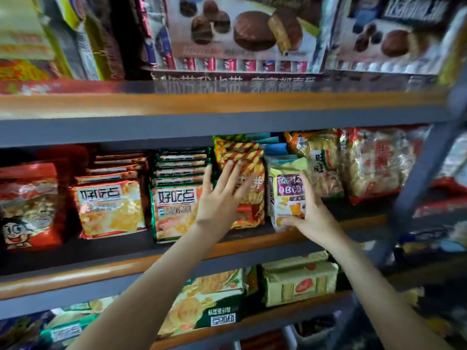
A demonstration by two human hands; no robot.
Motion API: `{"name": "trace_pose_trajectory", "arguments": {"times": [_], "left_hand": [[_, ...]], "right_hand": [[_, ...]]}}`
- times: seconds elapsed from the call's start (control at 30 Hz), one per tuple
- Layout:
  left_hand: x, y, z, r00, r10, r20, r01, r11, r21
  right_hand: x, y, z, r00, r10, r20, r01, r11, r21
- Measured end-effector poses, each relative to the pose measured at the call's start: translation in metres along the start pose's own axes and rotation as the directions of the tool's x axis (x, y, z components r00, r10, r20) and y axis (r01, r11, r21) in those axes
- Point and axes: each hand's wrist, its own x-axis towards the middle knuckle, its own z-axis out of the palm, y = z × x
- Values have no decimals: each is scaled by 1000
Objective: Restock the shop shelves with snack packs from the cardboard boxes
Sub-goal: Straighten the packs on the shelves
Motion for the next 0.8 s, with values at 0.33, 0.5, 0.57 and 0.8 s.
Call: {"name": "trace_pose_trajectory", "arguments": {"times": [0.33,0.5,0.57,0.8], "left_hand": [[1,4,-6,999,29,45,-26,997,-69],[0,26,0,979,-23,-203,-19,979,-204],[3,39,-3,967,-37,-251,-26,970,-243],[33,113,-21,949,-30,-312,-44,973,-225]], "right_hand": [[1,-2,12,999,-24,-45,27,998,55],[-9,8,-9,996,-58,-63,57,998,-13],[-11,20,-23,992,-48,-119,51,999,16],[-13,79,-72,943,-128,-308,66,976,-205]]}}
